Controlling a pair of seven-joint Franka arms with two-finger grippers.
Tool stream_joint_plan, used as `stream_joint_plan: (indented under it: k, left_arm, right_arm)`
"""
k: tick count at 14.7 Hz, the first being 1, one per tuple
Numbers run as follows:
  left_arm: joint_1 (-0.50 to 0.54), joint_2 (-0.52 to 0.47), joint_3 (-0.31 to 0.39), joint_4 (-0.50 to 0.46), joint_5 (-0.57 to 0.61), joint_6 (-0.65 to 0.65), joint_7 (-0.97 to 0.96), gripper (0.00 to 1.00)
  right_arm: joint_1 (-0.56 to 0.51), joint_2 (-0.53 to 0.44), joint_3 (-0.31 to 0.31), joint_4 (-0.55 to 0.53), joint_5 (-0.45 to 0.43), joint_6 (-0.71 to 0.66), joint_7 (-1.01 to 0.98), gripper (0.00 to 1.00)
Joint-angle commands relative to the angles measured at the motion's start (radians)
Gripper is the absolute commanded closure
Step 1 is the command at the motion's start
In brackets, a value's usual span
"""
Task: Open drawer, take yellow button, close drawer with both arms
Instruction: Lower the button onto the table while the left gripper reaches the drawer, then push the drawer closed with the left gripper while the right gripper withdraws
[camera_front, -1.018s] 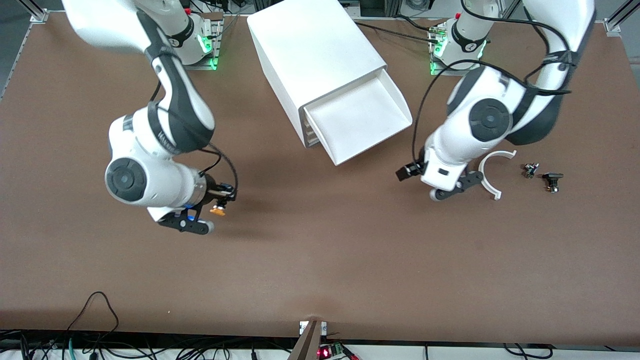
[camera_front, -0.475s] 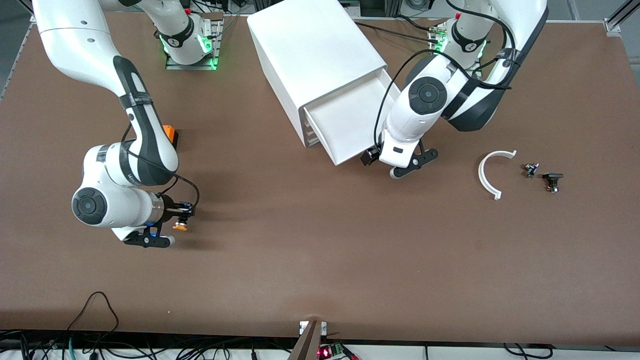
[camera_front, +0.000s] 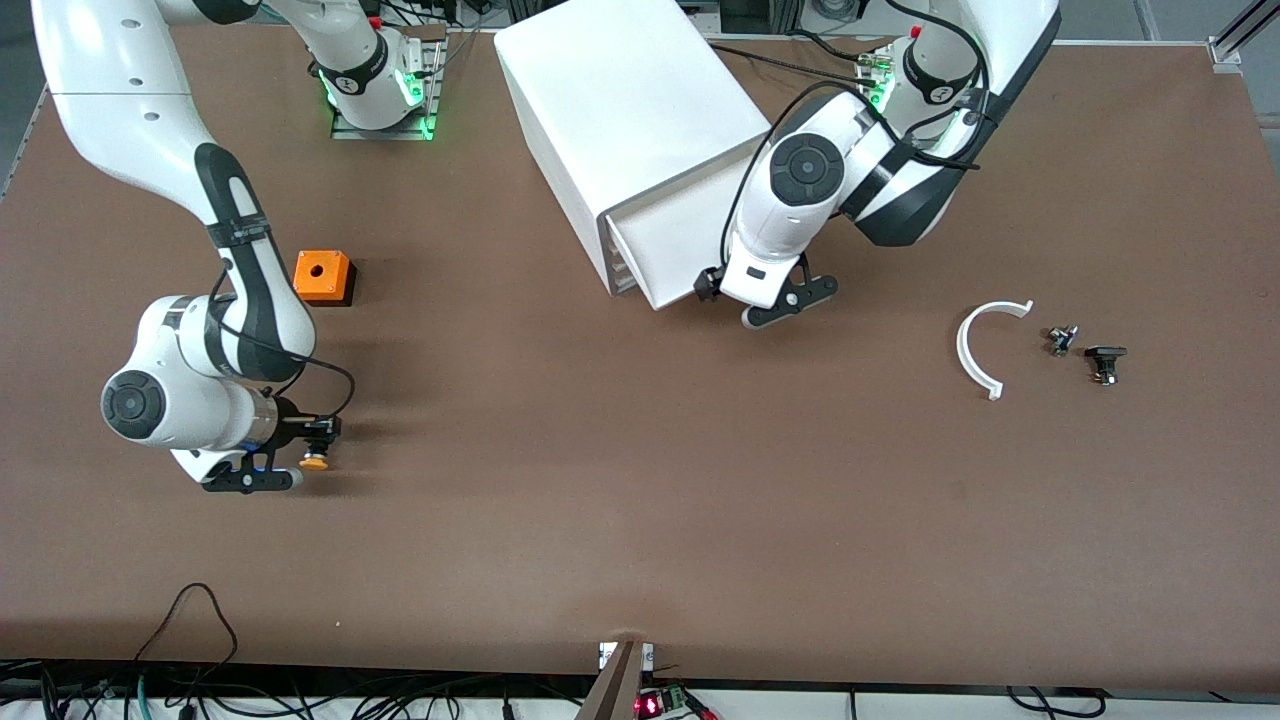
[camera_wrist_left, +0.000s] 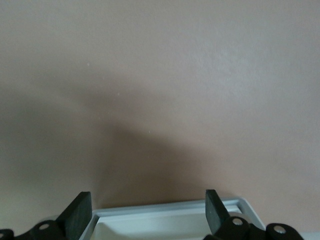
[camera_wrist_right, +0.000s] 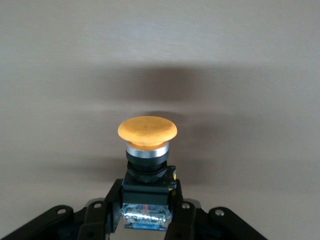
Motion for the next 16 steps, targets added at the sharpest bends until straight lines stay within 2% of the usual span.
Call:
stream_joint_plan:
  k: [1, 2, 4, 5, 6, 7, 10, 16]
  left_arm:
    - [0.000, -0.032, -0.040, -0.029, -0.001, -0.026, -0.016, 0.00]
    - [0.000, -0.031, -0.060, -0.030, -0.001, -0.040, -0.026, 0.00]
    - [0.000, -0.032, -0.084, -0.030, -0.012, -0.081, -0.037, 0.00]
    - [0.000, -0.031, -0.093, -0.029, -0.015, -0.104, -0.037, 0.00]
    - [-0.001, -0.026, -0.101, -0.030, -0.015, -0.109, -0.039, 0.00]
    - [-0.003, -0.017, -0.107, -0.030, -0.015, -0.109, -0.043, 0.00]
    - [-0.003, 0.002, -0.147, -0.030, -0.030, -0.115, -0.097, 0.00]
    - [-0.024, 0.017, -0.179, -0.030, -0.038, -0.122, -0.112, 0.00]
  right_arm:
    - [-0.013, 0.003, 0.013, -0.011, -0.010, 0.025, -0.002, 0.96]
    - [-0.013, 0.009, 0.013, -0.011, -0.006, 0.027, 0.003, 0.85]
    - [-0.014, 0.020, 0.013, -0.008, -0.003, 0.028, 0.003, 0.46]
    - [-0.014, 0.020, 0.013, -0.008, -0.002, 0.028, 0.003, 0.40]
    - [-0.014, 0.020, 0.013, -0.005, -0.002, 0.028, 0.003, 0.18]
    - [-0.016, 0.019, 0.013, -0.004, -0.004, 0.028, 0.001, 0.02]
    - [-0.016, -0.006, 0.012, 0.000, -0.010, 0.025, 0.001, 0.01]
    - [-0.010, -0.191, 0.013, -0.004, -0.027, -0.097, 0.006, 0.01]
